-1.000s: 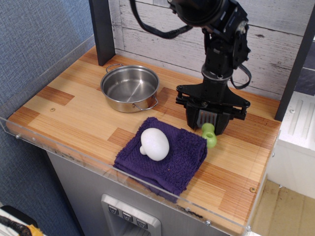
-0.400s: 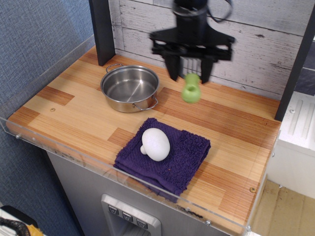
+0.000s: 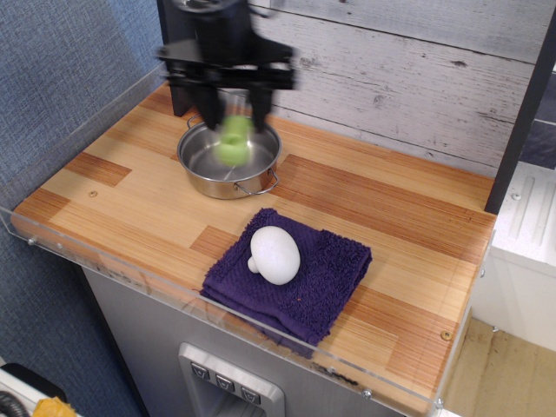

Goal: Put the steak knife on the left side of the table.

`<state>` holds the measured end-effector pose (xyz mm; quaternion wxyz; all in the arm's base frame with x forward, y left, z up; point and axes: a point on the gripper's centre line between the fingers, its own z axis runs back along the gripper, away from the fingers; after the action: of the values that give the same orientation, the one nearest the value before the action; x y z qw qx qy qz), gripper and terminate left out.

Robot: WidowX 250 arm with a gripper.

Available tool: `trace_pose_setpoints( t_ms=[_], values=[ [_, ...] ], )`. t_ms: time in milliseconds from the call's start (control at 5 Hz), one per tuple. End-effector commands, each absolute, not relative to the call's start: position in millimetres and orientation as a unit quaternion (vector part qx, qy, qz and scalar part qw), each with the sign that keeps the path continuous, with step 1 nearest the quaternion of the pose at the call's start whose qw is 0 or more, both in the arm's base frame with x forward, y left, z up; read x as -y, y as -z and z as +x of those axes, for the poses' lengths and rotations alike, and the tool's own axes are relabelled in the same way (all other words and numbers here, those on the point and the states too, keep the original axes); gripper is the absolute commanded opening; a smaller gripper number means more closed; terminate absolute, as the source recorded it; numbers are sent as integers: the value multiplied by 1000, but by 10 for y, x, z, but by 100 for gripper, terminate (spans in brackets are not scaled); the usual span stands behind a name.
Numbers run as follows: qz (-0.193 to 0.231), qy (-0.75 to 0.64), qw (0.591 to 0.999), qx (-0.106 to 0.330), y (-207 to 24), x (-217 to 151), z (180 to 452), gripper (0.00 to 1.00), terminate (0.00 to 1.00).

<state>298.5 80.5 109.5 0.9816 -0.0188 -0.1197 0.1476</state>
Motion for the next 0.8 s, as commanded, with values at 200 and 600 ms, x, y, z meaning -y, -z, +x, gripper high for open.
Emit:
trace_pose_setpoints(
  t_ms=[200,600],
  values=[
    [-46,7,991,125,-895,-2129,2981,0,0],
    [22,64,996,64,-633,-2042,2904,0,0]
  ],
)
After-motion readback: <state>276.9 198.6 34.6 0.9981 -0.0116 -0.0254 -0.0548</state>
